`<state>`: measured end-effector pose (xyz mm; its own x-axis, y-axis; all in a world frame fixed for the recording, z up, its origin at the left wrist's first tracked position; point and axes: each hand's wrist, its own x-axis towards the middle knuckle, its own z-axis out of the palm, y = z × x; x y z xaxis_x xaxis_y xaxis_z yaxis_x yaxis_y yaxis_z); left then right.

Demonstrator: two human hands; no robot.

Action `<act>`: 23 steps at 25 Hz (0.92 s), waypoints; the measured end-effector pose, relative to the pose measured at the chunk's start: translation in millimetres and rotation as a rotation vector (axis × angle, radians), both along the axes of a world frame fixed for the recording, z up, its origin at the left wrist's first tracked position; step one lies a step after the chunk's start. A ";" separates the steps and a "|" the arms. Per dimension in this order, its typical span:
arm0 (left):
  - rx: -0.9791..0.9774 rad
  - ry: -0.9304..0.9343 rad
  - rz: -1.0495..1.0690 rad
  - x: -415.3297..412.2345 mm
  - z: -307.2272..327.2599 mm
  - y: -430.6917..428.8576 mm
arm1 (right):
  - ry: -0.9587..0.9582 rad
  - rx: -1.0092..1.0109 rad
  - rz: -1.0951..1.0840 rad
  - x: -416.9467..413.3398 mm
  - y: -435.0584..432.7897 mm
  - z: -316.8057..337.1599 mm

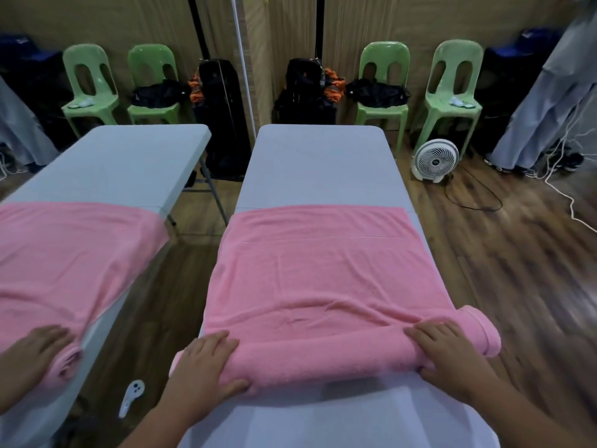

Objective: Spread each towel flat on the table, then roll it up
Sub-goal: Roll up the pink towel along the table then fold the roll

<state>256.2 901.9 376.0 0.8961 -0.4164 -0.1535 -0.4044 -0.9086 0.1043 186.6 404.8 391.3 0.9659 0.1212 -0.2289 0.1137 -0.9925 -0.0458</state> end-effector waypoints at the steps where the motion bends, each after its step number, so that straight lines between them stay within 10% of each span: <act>1: -0.017 -0.004 -0.010 -4.1 2.3 -0.3 | -0.009 -0.022 -0.032 -1.8 -7.3 -3.1; 11: 0.014 0.031 -0.007 34.1 38.9 -0.3 | 0.180 -0.006 -0.014 32.3 -1.4 39.9; 17: 0.022 -0.139 0.022 51.2 20.7 -19.6 | -0.256 0.018 0.072 48.1 0.0 17.7; 23: 0.026 -0.056 0.112 50.2 12.8 -27.6 | -0.177 -0.023 -0.061 46.5 3.0 -4.2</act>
<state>306.4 874.3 388.8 0.9443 -0.3097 -0.1114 -0.3046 -0.9505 0.0605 233.1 407.8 387.1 0.9967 0.0575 -0.0569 0.0572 -0.9983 -0.0076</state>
